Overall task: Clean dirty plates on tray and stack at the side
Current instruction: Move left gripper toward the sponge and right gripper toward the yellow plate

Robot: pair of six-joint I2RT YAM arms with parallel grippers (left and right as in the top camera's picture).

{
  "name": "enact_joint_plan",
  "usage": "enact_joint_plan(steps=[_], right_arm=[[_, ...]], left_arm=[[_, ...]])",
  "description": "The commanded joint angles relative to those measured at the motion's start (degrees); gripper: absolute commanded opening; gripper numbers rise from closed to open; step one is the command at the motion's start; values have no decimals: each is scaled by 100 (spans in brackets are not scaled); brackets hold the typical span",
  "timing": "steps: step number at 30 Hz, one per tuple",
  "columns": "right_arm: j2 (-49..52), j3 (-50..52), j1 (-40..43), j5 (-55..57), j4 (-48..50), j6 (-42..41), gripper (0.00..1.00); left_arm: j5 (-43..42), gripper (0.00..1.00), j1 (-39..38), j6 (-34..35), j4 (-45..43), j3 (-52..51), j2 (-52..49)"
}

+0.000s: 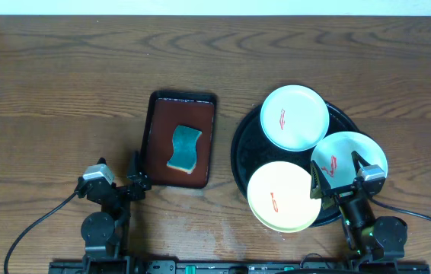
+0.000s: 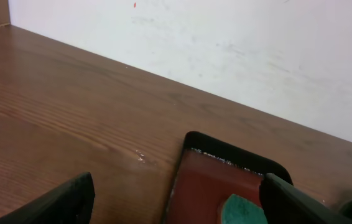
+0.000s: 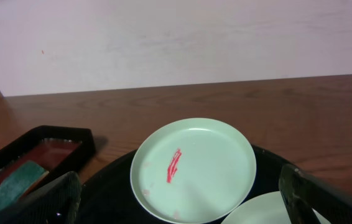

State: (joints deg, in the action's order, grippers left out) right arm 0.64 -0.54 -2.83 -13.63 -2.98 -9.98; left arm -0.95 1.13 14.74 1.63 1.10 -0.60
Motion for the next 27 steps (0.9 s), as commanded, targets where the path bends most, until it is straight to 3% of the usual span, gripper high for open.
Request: enact_joint_plan(steps=[1,6,12,18,22,27], right_arm=[[-26,22,-26,9,-2,63,99],[-26,22,-24,120,109,83,99],[-26,17,-26,-804,295,-31,99],[92,-669,-24,-977,179,-15,99],[739,-1716,-22,-975,-402,396,99],[2385,-3418,-20,-789,-2090,474,99]], left_arm=[[50,85,35,-79,238,-87,31],[-35,85,35,-20,-20,-87,31],[-1331,85,35,315,-610,-81,31],[-1296,85,35,501,-922,688,-229],[-1357,85,35,503,-271,1856,-1202],[-1729,85,35,483,1539,3807,-3010]])
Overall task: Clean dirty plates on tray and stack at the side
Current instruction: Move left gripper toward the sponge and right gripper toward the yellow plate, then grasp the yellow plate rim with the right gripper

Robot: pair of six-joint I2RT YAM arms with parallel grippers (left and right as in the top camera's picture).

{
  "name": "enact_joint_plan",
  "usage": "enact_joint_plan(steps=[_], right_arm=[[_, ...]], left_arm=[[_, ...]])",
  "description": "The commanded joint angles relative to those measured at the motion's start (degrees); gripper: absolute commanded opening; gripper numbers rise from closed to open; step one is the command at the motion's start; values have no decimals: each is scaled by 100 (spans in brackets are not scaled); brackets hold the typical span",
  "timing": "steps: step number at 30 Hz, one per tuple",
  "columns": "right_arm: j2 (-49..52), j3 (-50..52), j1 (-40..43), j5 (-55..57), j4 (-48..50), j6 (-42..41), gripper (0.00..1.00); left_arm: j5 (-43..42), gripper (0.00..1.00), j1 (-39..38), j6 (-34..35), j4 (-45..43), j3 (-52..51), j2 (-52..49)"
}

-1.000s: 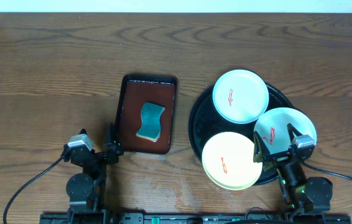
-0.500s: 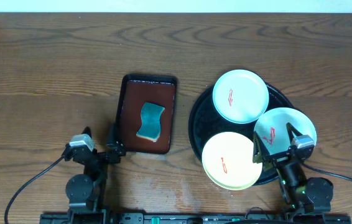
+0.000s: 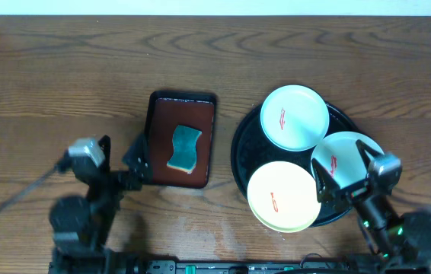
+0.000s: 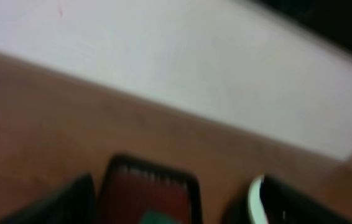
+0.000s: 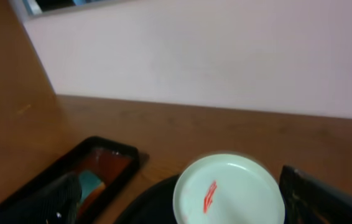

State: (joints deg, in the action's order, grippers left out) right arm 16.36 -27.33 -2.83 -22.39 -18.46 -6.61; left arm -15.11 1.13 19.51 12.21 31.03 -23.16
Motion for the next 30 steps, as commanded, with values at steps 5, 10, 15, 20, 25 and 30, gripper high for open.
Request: enact_joint_plan(steps=[5,10,15,20,25,30], right_arm=[[2535,-2164,-22,94,-2129,262,99],[3757,-2778,-22,-129,-2413,153,99],[4385,-2778,-22,-387,-2417,-70,99],[4623,-2778,-22,-404,-2782,-151,99],[4645,-2771,-26,-426,-3563,-170,75],[4649,-2586,-26,92,-4566,-964,67]], left_arm=[[-592,85,28,-15,2262,2472,-2393],[-621,85,31,-444,3473,3206,-3469],[-1429,85,28,-391,3845,3206,-3908],[-1582,85,-332,-1078,3897,3206,-4192],[-428,85,-1121,-1110,3941,3200,-4430],[592,85,-1917,-1071,3915,3185,-4944]])
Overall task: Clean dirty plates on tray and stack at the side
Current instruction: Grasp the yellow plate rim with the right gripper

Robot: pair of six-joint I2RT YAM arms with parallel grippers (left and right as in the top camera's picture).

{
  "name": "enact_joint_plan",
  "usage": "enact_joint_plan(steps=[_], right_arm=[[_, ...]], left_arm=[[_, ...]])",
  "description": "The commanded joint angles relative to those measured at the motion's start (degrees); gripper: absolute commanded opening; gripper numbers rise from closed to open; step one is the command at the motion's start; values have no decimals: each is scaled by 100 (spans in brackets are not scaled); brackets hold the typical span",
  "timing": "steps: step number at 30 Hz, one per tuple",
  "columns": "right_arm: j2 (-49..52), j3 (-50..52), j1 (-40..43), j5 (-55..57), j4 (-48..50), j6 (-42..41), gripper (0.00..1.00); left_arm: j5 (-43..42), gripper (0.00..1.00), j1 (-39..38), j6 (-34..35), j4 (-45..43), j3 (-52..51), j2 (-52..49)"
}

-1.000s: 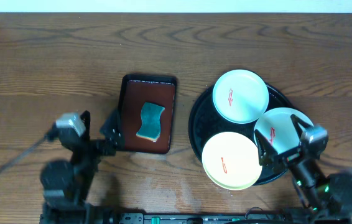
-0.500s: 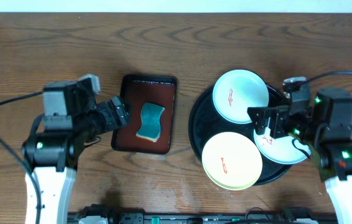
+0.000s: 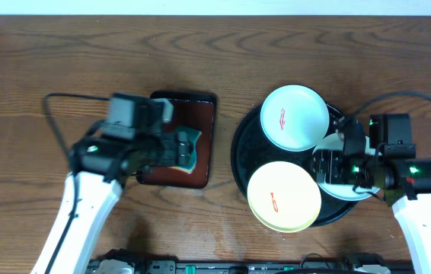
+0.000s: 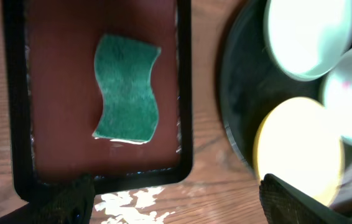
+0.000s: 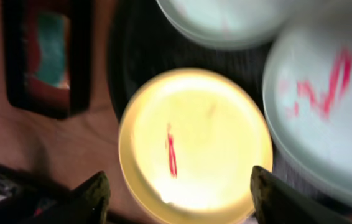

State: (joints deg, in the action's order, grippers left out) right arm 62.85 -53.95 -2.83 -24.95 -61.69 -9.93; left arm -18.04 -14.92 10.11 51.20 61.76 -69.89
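Note:
Three dirty plates lie on the round black tray: a pale green plate at the back, a yellow plate in front, each with a red smear, and a third pale plate at the right, smeared red and mostly covered by my arm in the overhead view. A green sponge lies in the small rectangular tray. My left gripper hovers open above that tray, nothing in it. Also open and empty, my right gripper hangs over the yellow plate and the right plate.
Bare wooden table surrounds both trays, with a wet patch in front of the sponge tray. Cables trail from both arms at the left and right sides.
Both arms have moved forward from the front edge. The left gripper now looks straight down on the sponge tray, the right one on the round tray's plates. Both stay open.
Both arms were folded low at the table's front edge, grippers open, facing the back wall. A second later they stood higher, the views blurred. Now each gripper hangs over its tray, looking down; plates and sponge lie where they were.

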Motion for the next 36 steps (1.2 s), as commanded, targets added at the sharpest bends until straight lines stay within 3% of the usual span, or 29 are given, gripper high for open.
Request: enact_joint_plan(steps=[1,3,12,22,28,30,32,36], right_arm=[[0,192,-26,535,-365,-831,66],[2,507,-26,748,-374,-1095,57],[20,2026,-24,1626,778,-2070,46],[20,2756,-26,1292,2065,-1696,26],[17,2859,-26,621,2387,-1567,26],[17,2861,-26,636,2457,-1565,19],[17,2859,-26,656,2540,-1572,2],[15,2857,-26,647,2861,-1572,1]], left_arm=[[1038,85,-411,-129,-28,111,-387],[1084,85,-470,-111,-136,111,-542],[1123,85,-203,413,-271,111,-597],[1123,85,-127,413,-313,111,-597],[1123,85,-127,411,-334,111,-597],[1123,85,-127,413,-337,111,-597],[1123,85,-127,411,-334,111,-597],[1123,85,-127,411,-330,111,-597]])
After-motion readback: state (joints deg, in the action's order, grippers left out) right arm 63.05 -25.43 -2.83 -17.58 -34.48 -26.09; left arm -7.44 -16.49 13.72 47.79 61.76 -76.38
